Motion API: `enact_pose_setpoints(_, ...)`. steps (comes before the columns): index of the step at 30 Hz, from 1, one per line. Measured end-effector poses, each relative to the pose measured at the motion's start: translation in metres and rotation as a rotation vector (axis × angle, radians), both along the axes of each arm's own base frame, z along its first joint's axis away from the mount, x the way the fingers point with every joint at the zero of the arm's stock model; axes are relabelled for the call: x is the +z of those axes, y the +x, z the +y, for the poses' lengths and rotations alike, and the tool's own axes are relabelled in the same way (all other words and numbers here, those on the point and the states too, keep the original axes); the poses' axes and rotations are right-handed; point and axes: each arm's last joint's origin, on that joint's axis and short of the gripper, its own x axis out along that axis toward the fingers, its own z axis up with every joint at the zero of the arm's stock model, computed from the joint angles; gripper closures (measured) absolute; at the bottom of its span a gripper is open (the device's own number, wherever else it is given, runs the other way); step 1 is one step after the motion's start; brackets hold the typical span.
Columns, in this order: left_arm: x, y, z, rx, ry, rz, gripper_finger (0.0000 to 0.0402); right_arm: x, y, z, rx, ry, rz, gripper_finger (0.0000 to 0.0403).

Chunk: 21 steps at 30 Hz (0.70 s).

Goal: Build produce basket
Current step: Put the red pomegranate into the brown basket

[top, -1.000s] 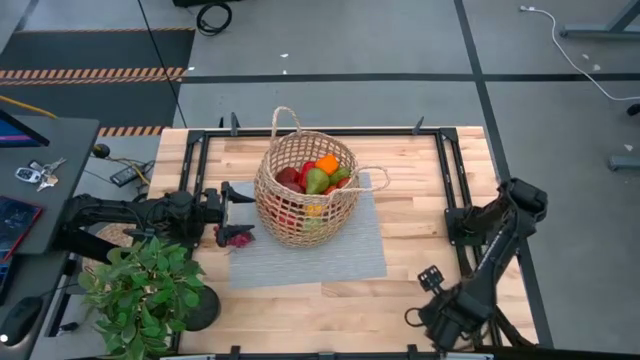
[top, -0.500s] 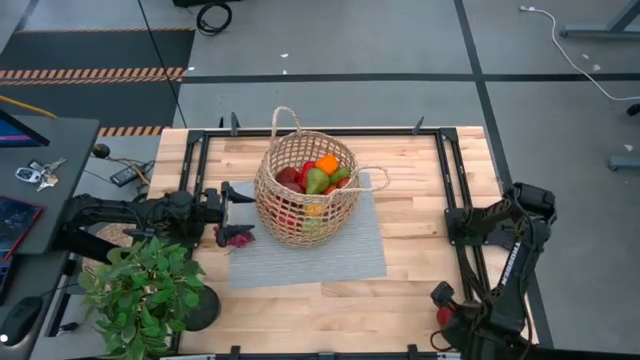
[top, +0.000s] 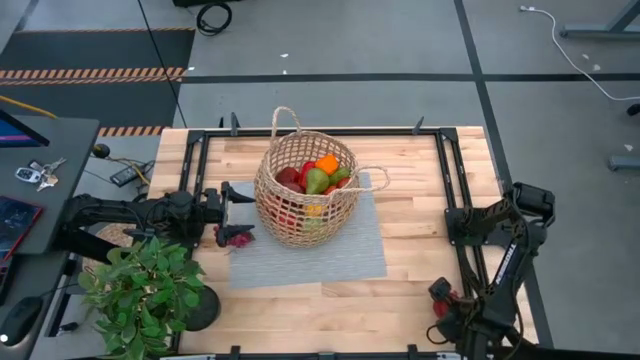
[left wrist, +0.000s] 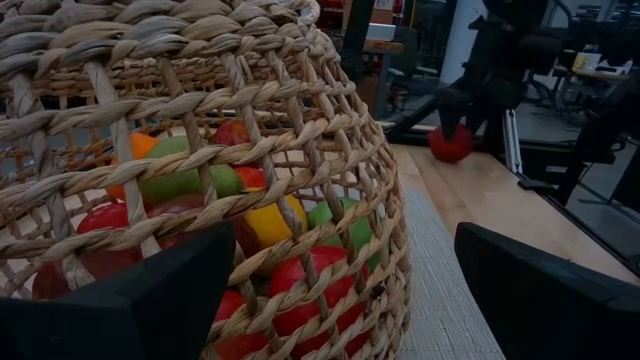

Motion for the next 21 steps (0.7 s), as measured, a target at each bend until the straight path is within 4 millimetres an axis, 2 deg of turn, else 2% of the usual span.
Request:
enact_pose_setpoints(12, 0.000, 0.000, 0.000, 0.000, 0.000, 0.000, 0.0015, -0.029, -0.003, -0.017, 0.000, -0.018, 0.043, 0.0003)
enact_pose_setpoints(21, 0.000, 0.000, 0.000, 0.000, 0.000, 0.000, 0.0015, -0.031, -0.005, -0.020, 0.025, -0.029, 0.075, 0.0036)
